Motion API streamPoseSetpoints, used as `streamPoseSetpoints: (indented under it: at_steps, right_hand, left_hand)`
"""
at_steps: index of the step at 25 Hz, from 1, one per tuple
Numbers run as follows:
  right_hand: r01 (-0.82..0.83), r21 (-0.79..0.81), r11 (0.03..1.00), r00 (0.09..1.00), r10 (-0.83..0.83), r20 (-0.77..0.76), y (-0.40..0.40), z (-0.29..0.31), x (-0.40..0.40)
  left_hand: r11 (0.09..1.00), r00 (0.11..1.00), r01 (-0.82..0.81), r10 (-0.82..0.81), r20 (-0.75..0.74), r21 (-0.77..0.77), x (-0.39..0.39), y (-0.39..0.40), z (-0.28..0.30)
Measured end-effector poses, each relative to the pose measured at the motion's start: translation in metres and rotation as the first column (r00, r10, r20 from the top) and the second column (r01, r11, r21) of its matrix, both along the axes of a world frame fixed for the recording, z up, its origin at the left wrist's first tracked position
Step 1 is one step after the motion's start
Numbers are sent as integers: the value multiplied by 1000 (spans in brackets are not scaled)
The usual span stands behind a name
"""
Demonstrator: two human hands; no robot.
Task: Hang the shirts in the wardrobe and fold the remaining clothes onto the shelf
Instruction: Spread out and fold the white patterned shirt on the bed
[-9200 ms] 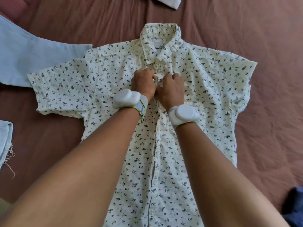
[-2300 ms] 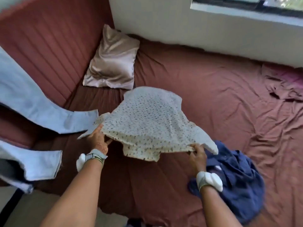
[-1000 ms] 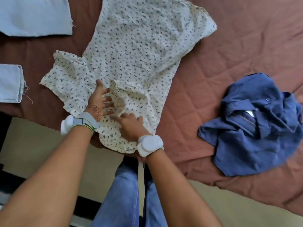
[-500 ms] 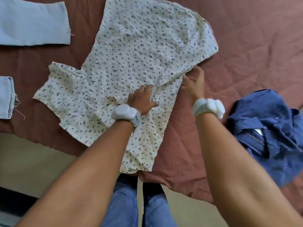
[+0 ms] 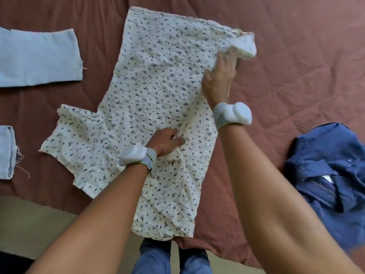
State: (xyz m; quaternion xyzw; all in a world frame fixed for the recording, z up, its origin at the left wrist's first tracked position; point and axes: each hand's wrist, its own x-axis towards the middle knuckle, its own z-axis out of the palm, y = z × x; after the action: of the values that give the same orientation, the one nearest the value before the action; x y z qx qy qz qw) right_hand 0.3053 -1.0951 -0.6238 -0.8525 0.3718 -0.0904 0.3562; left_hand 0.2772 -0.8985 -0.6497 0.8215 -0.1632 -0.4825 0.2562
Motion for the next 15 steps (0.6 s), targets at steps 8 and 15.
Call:
streamPoseSetpoints:
  at_steps: [8, 15]
  right_hand:
    - [278, 197, 940, 922, -203, -330, 42, -26, -94]
    - [366, 498, 786, 917, -213, -338, 122, -32, -210]
  left_hand:
    - [877, 916, 141, -292, 275, 458, -10, 69, 8]
    - [961, 889, -264, 206, 410, 88, -37, 101, 22]
